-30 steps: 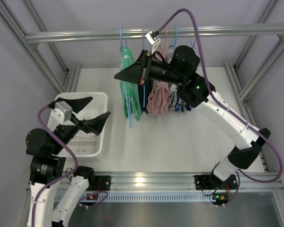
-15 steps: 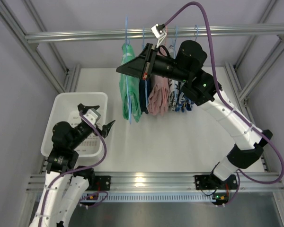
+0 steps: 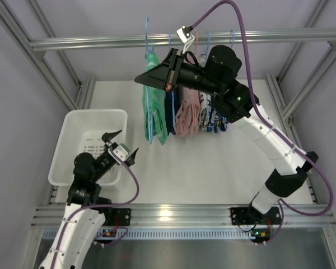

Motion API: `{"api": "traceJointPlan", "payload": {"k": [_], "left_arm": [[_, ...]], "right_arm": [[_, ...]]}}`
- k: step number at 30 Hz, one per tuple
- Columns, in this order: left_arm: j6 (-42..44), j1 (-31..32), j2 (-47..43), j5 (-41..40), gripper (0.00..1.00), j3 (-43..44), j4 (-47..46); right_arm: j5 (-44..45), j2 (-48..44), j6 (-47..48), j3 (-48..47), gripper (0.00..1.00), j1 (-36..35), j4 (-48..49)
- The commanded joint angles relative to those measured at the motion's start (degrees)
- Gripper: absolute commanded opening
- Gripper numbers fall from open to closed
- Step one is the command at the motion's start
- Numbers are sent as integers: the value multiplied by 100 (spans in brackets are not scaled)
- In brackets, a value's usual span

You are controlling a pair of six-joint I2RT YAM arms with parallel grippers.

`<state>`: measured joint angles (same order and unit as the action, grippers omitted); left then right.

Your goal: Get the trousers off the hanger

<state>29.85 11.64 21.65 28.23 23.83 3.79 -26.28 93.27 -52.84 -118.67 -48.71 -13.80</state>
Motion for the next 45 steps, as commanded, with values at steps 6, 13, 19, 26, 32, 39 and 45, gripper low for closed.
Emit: {"api": "traceJointPlan", "payload": {"k": [6, 13, 19, 26, 32, 39, 45], "left_arm": [[-154, 435, 761, -204, 99, -46, -1670], [232, 1234, 1026, -1003, 99, -54, -1873], [548, 2043, 1113, -2452, 96, -72, -2145], [514, 2325, 1192, -3209, 87, 7, -2382], [312, 2325, 1281, -3578, 70, 113, -2392], [267, 2317, 1026, -3578, 65, 156, -2207], [-57, 2325, 1201, -3929, 65, 490, -2453]], "right_arm": [[308, 129, 204, -833, 0, -174, 1108], [378, 367, 90, -1140, 0, -376, 1134], [396, 428, 54, -1246, 0, -473, 1134], [387, 332, 98, -1150, 0, -508, 1082], [370, 191, 169, -1009, 0, -508, 1037], [343, 86, 221, -904, 0, -499, 1011], [299, 42, 195, -693, 0, -508, 1046]]}}
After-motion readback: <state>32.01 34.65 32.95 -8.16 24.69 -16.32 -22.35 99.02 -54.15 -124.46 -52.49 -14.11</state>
